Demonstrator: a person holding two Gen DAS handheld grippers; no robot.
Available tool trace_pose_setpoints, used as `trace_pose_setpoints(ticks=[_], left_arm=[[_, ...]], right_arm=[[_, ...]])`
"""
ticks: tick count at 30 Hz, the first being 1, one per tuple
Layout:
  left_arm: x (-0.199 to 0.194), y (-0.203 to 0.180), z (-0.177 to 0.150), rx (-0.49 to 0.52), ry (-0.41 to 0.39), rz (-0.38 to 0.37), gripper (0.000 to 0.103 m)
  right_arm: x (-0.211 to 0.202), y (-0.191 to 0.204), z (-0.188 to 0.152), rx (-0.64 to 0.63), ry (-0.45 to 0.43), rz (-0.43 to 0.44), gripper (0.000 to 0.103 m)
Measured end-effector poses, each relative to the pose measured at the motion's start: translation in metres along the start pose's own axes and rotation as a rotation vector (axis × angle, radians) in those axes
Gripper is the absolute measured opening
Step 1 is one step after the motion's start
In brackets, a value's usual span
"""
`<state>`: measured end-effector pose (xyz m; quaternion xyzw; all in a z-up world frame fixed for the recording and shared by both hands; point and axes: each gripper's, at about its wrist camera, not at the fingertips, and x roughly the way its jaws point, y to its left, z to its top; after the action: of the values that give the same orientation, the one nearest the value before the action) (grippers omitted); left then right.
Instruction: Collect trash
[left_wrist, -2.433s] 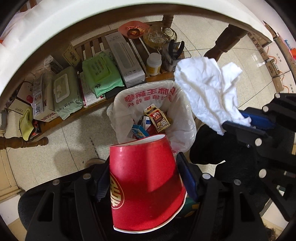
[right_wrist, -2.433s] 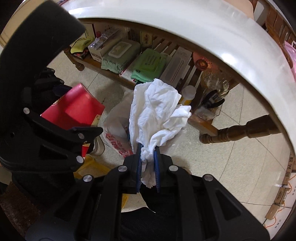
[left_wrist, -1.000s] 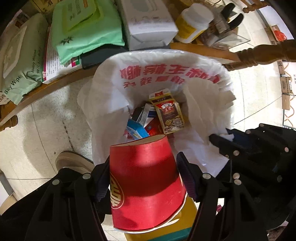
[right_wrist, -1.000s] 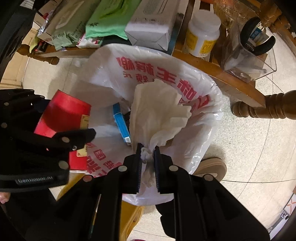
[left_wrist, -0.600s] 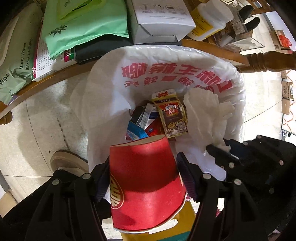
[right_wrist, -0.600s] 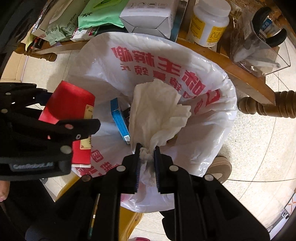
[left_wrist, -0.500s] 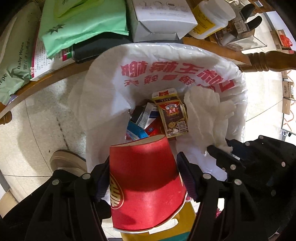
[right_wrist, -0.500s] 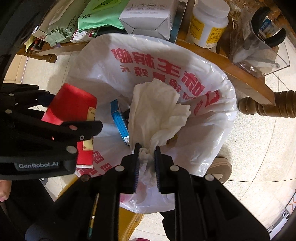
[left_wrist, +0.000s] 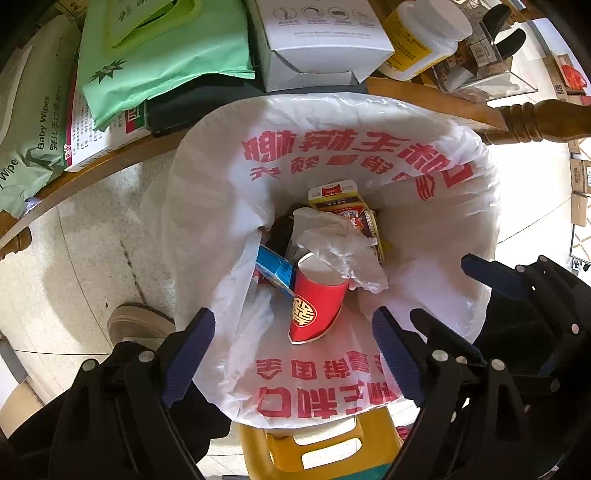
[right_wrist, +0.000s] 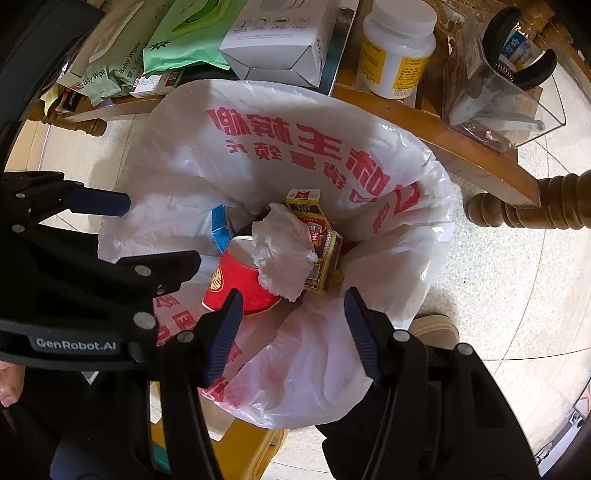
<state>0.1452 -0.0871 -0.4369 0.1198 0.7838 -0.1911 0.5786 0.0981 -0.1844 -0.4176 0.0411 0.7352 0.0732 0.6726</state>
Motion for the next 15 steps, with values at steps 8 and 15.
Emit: trace_pose_setpoints(ticks=[8,15], left_arm=[[-0.0013,-0.0019,0.0,0.003,-0.008,0.015,0.085],[-0.0097,0.0016,-0.0019,-0.007,-0.027,0.021,0.085]], right_arm=[[-0.0009,0.0009,0.0002,0.008,-0.004,-0.009,0.056],[-0.0064,-0.0015,-0.0032,0.019,-0.014,-0.016,0.056]])
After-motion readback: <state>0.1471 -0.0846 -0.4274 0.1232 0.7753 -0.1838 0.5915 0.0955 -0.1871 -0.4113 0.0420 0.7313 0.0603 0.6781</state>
